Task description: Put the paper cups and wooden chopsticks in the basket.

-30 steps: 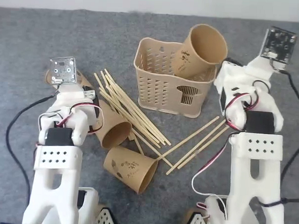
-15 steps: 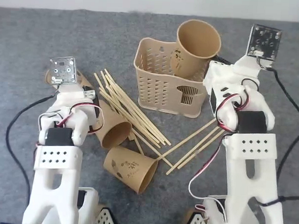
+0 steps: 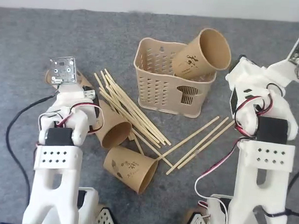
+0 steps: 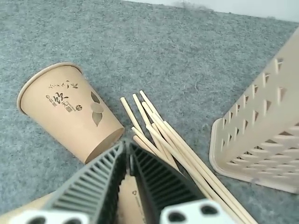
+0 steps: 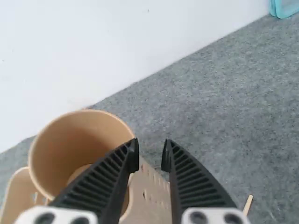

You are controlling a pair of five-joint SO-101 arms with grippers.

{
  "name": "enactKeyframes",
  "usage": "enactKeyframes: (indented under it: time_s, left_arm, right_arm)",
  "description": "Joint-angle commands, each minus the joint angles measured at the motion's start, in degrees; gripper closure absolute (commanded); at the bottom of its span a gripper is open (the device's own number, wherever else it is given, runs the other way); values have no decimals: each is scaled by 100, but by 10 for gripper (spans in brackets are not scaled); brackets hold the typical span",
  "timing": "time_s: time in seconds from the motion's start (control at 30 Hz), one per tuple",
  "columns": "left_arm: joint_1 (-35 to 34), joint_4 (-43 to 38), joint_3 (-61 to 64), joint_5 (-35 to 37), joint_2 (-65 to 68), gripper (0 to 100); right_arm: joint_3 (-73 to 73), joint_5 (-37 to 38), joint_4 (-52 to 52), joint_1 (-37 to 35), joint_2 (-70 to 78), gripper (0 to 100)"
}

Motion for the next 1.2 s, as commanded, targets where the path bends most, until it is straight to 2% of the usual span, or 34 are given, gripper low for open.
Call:
enactKeyframes:
  time_s: [0.0, 0.17, 0.4, 0.7, 0.83, 0.9, 1.17]
  left_arm:
    - [-26, -141, -66, 44, -176, 989]
    - [-26, -141, -57, 44, -176, 989]
    - [-26, -141, -57, 35, -176, 989]
    - [-26, -149, -57, 35, -176, 989]
    - [-26, -149, -57, 35, -176, 989]
    - [-26, -149, -57, 35, -176, 989]
    - [-26, -158, -48, 35, -176, 989]
  right_arm:
    - [-695, -237, 277, 40, 40, 892]
    - [-1433, -536, 787, -136, 901, 833]
    - [-2409, -554, 1481, -541, 1921, 838]
    - [-2409, -554, 1411, -664, 2273, 843]
    - [-2426, -484, 1411, -664, 2527, 945]
    - [-2514, -114, 1385, -664, 2554, 995]
    - [-3323, 202, 1912, -611, 2545, 990]
